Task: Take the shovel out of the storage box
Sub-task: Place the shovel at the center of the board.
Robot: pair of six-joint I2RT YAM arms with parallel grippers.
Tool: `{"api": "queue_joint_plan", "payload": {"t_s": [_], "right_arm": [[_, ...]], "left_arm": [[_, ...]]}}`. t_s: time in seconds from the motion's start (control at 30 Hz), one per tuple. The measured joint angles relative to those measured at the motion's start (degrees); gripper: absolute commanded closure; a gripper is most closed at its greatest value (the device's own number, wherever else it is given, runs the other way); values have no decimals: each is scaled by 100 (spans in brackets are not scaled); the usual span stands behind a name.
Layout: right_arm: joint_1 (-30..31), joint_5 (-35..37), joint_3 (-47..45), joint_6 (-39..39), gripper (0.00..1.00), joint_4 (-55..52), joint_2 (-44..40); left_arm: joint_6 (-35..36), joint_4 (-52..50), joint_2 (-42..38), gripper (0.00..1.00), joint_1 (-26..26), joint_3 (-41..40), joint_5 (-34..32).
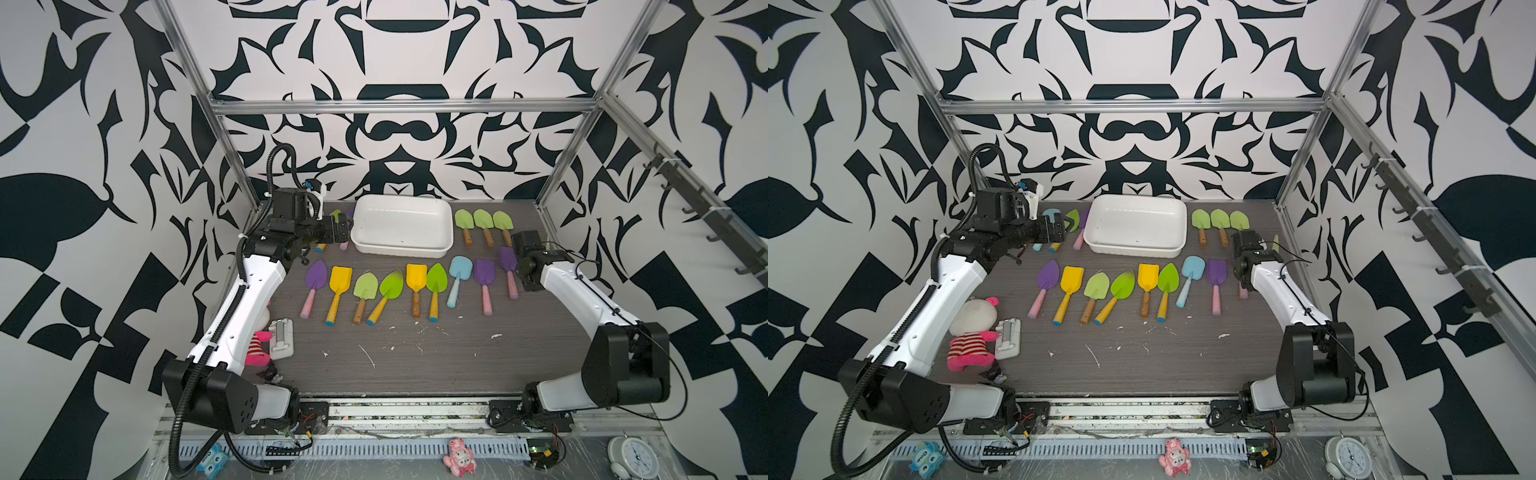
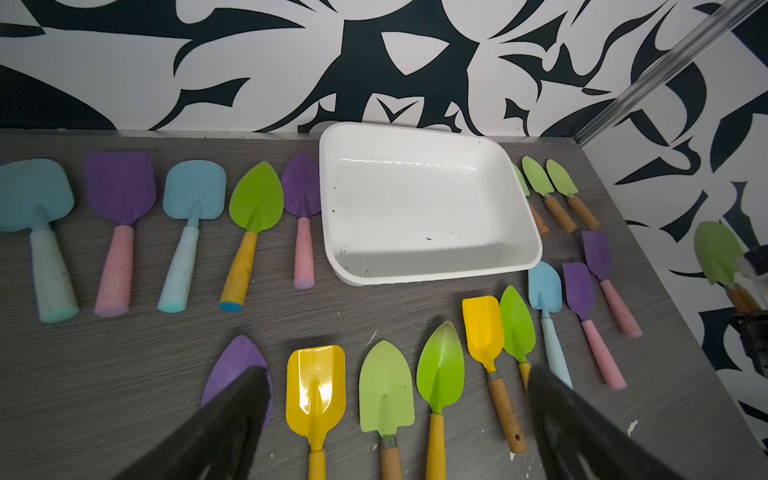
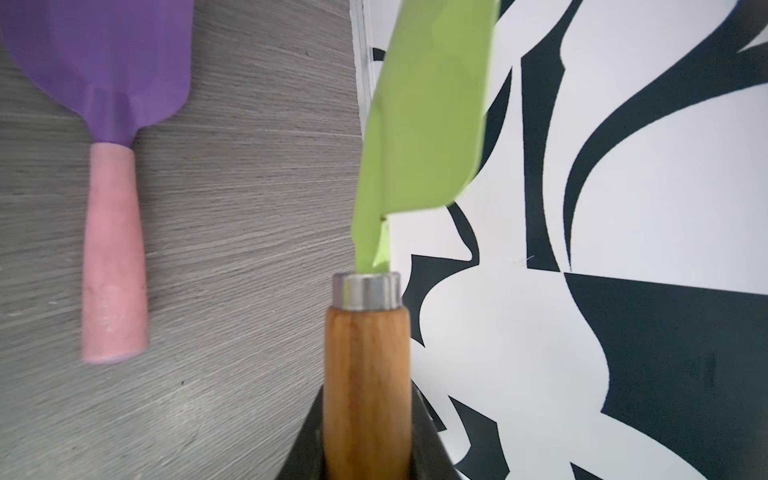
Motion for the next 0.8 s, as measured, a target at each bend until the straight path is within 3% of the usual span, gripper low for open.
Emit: {"api": "queue_joint_plan", "payload": {"t_s": [0.33,0.67,0.8], "right_arm": [[-149,299,-118,-579,100,638,667],[-457,348,-66,-1069,100,1399,1873],[-511,339,98,-1174,88,1510,2240]], "left_arm": [[2,-70,-116,1,-275,-160,-125],[7,-140,-192,1,-280,-157,-210],[15,-223,-192,1,-280,-157,-262]]}}
